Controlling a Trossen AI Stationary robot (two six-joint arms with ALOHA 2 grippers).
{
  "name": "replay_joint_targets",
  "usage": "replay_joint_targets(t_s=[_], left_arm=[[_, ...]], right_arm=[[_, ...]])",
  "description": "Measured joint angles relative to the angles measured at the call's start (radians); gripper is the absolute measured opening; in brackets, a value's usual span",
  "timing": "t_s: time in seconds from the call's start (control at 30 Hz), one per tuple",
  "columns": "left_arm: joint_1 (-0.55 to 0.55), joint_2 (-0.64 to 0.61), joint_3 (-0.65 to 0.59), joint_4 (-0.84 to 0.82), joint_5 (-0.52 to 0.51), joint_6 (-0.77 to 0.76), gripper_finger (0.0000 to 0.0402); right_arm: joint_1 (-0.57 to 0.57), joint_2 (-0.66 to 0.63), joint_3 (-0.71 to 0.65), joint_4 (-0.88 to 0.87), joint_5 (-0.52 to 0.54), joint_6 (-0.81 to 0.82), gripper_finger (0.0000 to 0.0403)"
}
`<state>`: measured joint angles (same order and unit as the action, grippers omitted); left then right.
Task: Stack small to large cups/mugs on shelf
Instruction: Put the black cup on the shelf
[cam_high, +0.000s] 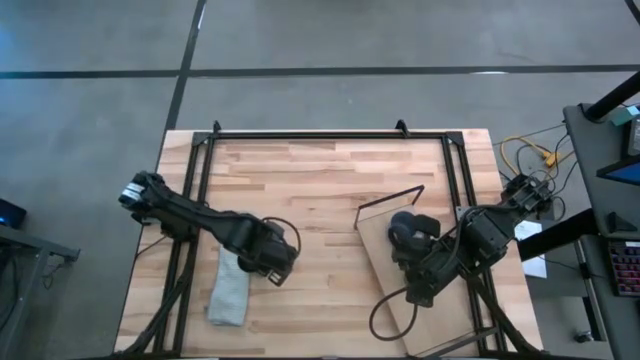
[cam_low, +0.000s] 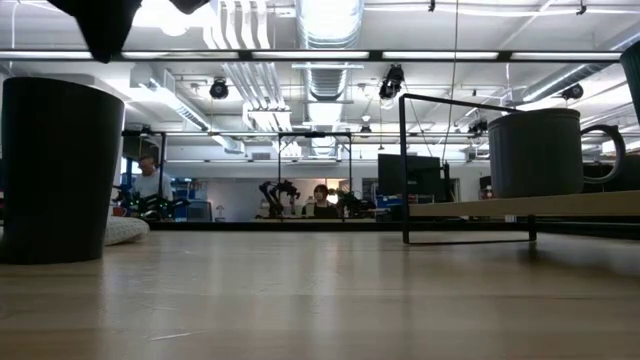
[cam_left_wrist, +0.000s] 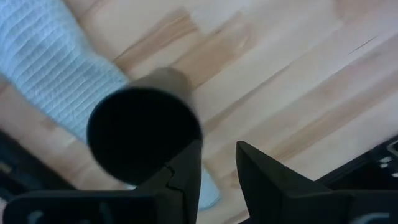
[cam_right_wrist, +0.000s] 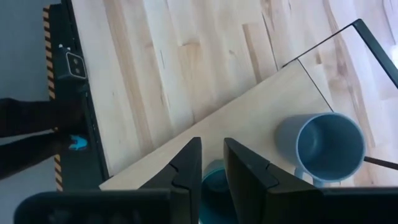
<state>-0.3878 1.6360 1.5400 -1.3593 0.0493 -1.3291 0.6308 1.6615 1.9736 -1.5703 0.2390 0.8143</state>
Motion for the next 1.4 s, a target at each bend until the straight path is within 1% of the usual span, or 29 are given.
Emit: replay_joint_targets(t_s=[0.17,0.37,0.5,0.6,0.9,1.17,1.27,1.4], left_arm=[[-0.012,0.004,0.000,-0.018,0.012,-0.038,0.0086],[-0.012,0.004,-0.009,-0.010,-0.005,-0.054,0.0086],[-0.012,0.013,-0.009,-0.012,-0.063,-0.054,0.0086],[-0.012,0.026,-0.009,-0.014,-0.070,-0.053,0.0086],[-0.011,0.080,-0.011,-0.021,-0.067,-0.052,0.0086],[-0.011,0.079,-0.027,-0.021,-0.059,-0.053,0.0086],[-0.011,0.078,-0.053,0.007,-0.033,-0.054,0.0086],[-0.011,0.078,-0.087,0.051,-0.030,-0.053,0.0085]], right_arm=[[0.007,0.000,0.000,0.000,-0.002,-0.003,0.0061],[0.006,0.000,0.000,0.000,-0.002,-0.003,0.0059],[0.006,0.000,0.000,0.001,-0.002,-0.003,0.0059],[0.006,0.000,0.000,0.001,-0.002,-0.003,0.0058],[0.006,0.000,0.000,0.003,-0.002,-0.003,0.0059],[0.006,0.000,0.000,0.003,-0.002,-0.003,0.0059],[0.006,0.000,0.000,0.003,-0.002,-0.003,0.0059],[0.006,0.000,0.000,0.003,-0.002,-0.003,0.0059]])
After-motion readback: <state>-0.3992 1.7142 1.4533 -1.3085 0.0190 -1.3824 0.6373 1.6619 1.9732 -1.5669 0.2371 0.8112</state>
